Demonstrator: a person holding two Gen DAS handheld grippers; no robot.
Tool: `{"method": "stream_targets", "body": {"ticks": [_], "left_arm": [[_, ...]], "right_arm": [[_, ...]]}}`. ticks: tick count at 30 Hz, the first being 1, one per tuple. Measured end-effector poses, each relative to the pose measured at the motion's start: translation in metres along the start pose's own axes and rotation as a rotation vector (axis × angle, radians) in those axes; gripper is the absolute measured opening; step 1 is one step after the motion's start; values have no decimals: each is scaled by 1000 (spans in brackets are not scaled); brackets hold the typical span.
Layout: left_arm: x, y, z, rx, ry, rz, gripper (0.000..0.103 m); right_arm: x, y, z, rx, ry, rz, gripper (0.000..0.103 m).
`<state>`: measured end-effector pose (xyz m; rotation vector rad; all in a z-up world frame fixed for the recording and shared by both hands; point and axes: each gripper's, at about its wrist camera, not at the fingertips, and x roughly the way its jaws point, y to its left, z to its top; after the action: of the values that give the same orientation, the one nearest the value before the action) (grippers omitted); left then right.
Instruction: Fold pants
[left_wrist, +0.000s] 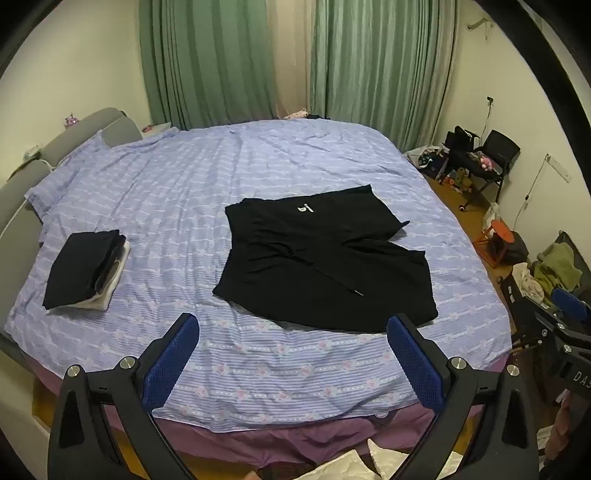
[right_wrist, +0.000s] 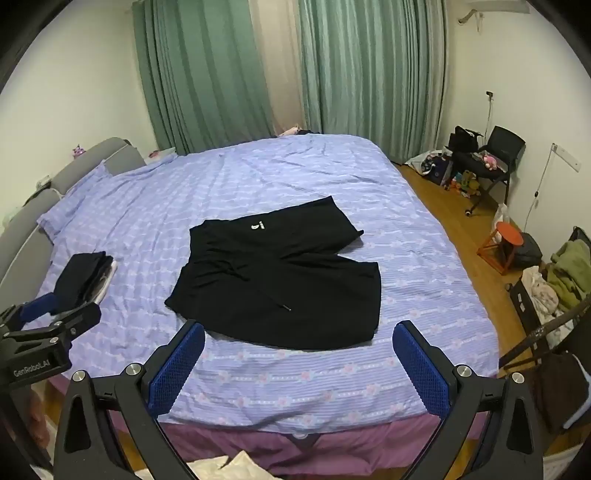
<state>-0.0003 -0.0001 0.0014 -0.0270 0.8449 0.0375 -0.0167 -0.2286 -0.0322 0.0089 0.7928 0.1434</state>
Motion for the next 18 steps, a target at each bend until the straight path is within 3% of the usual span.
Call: {"method": "stream_targets", "body": {"ticks": [4, 18], "left_arm": [[-8, -1, -1, -10, -42, 2, 103], [-15, -16, 2, 3, -59, 8, 103]], "right_arm": [[-1, -1, 0, 2, 4, 2, 103], [-5, -6, -5, -8, -19, -3, 103]]}}
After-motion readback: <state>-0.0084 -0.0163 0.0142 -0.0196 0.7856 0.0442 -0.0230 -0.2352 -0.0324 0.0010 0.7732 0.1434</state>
